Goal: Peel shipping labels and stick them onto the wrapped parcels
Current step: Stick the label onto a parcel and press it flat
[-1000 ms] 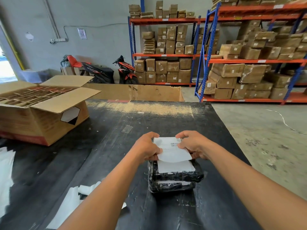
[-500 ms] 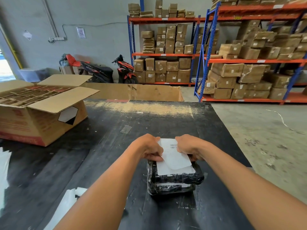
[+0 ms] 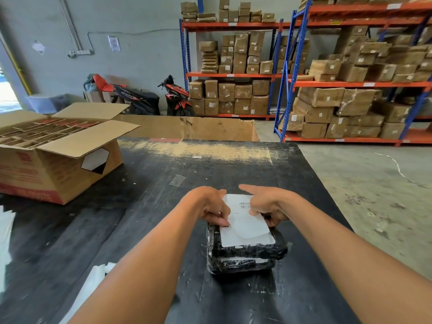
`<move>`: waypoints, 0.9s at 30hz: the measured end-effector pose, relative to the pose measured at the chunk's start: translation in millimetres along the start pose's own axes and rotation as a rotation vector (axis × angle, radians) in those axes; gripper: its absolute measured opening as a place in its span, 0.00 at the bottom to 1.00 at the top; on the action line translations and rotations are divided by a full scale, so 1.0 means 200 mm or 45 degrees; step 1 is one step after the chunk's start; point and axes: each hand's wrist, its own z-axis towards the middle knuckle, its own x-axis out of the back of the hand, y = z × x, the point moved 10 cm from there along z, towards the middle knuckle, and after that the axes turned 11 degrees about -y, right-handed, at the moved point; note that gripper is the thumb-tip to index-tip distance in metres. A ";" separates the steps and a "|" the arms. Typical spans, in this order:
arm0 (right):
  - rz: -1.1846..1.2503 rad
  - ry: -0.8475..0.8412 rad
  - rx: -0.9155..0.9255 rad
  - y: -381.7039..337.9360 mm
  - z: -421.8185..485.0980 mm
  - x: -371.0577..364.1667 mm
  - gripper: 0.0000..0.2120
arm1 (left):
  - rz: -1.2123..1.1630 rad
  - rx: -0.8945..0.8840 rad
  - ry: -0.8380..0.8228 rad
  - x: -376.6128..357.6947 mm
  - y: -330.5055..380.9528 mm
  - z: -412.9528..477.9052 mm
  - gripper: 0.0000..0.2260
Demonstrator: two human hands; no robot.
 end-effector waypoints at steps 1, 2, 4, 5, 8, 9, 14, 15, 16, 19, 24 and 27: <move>-0.041 -0.016 -0.001 -0.01 0.00 -0.01 0.34 | 0.011 0.003 -0.001 0.00 0.00 0.01 0.37; -0.083 -0.022 -0.005 -0.01 0.01 -0.02 0.33 | 0.020 0.004 0.002 0.00 0.00 0.01 0.37; -0.097 -0.011 -0.038 0.01 0.04 -0.01 0.29 | 0.023 0.002 0.018 0.01 0.01 0.02 0.37; -0.086 0.002 -0.061 0.02 0.05 -0.01 0.25 | 0.019 -0.001 0.023 0.01 0.01 0.02 0.38; -0.023 0.024 -0.076 0.03 0.03 0.00 0.31 | 0.000 -0.014 0.021 0.01 0.00 0.01 0.38; -0.013 0.001 -0.071 0.02 0.02 0.00 0.35 | -0.002 -0.016 0.014 0.01 0.01 0.00 0.38; -0.208 -0.079 -0.093 -0.02 0.03 -0.04 0.29 | 0.006 -0.018 0.013 0.01 0.01 -0.01 0.38; -0.223 -0.058 -0.105 -0.02 0.03 -0.03 0.27 | -0.001 -0.014 0.019 0.01 0.01 -0.01 0.38; -0.203 -0.044 -0.108 -0.01 0.05 -0.02 0.23 | -0.005 -0.013 0.023 0.01 0.01 -0.01 0.38; -0.062 0.003 -0.108 0.01 0.04 0.01 0.09 | -0.034 -0.019 0.028 0.01 0.00 -0.02 0.38; 0.166 0.047 -0.080 0.07 0.01 0.02 0.07 | -0.133 -0.028 0.045 0.01 -0.04 -0.04 0.37; 0.279 0.104 -0.031 0.08 -0.04 0.03 0.05 | -0.123 -0.064 0.125 0.02 -0.03 -0.10 0.36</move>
